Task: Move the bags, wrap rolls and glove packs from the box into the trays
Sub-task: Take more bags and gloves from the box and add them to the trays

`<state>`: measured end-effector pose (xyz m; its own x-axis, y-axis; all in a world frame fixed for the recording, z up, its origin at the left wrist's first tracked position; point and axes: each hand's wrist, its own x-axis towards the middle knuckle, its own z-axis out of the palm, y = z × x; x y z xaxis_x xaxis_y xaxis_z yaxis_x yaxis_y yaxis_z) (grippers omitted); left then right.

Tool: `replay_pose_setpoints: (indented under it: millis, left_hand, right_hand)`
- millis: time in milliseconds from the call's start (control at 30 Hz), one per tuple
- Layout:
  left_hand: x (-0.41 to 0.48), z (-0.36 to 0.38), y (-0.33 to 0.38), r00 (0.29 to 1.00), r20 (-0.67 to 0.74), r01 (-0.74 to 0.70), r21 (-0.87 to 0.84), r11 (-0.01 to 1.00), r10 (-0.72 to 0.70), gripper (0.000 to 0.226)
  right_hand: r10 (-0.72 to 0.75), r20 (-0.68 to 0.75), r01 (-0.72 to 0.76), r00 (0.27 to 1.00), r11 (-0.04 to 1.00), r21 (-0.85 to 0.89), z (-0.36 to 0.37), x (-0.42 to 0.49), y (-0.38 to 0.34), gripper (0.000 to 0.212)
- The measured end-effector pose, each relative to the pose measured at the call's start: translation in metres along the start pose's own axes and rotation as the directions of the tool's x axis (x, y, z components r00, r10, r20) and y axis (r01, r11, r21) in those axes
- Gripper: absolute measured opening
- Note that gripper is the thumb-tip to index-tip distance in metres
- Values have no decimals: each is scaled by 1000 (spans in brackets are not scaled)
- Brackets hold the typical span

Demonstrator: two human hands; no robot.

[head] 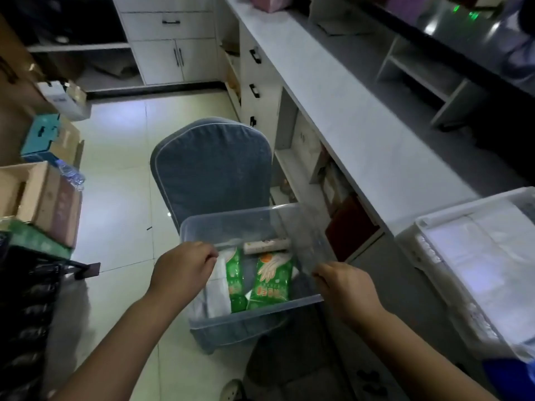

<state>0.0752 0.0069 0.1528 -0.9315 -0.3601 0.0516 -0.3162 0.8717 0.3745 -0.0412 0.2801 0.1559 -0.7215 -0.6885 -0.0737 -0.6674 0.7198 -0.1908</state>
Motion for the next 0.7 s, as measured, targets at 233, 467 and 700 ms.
replay_pose_setpoints:
  millis: [233, 467, 700]
  left_hand:
    - [-2, 12, -54, 985, 73, 156, 3, 988, -156, 13]
    - [-2, 58, -64, 944, 199, 263, 24, 965, -262, 17]
    - [25, 103, -74, 843, 244, 475, 77, 877, -479, 20]
  right_hand:
    - [61, 129, -63, 990, 998, 14, 41, 38, -7, 17]
    - [61, 324, -95, 944, 992, 89, 113, 107, 23, 19]
    - [29, 532, -142, 846, 975, 172, 194, 173, 36, 18]
